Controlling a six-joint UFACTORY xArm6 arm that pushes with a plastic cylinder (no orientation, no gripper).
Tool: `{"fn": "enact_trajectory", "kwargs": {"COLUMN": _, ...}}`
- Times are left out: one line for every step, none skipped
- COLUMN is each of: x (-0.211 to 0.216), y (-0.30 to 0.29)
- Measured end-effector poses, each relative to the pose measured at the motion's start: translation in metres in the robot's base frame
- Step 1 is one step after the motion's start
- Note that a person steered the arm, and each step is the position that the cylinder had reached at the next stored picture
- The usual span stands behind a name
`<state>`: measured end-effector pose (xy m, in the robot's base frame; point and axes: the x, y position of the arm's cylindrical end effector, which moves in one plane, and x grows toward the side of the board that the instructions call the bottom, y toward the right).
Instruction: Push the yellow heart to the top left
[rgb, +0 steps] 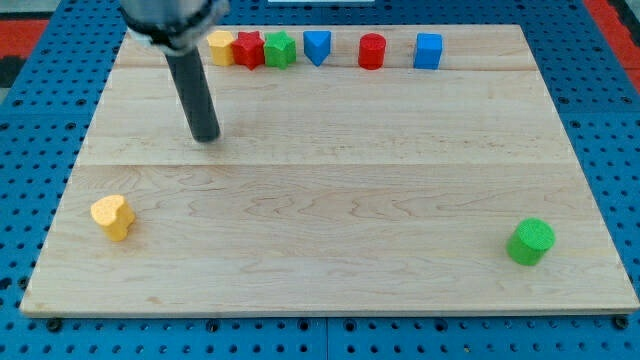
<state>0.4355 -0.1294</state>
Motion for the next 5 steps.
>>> {"fn": "enact_trajectory", "kwargs": {"x": 0.075, "y": -0.017}}
{"fn": "enact_trajectory", "kwargs": {"x": 0.085, "y": -0.090}}
{"fn": "enact_trajectory", "kwargs": {"x": 0.112, "y": -0.097}}
{"fn": "enact_trajectory", "kwargs": {"x": 0.138, "y": -0.110}}
{"fn": "enact_trajectory", "kwargs": {"x": 0.130, "y": -0.172}}
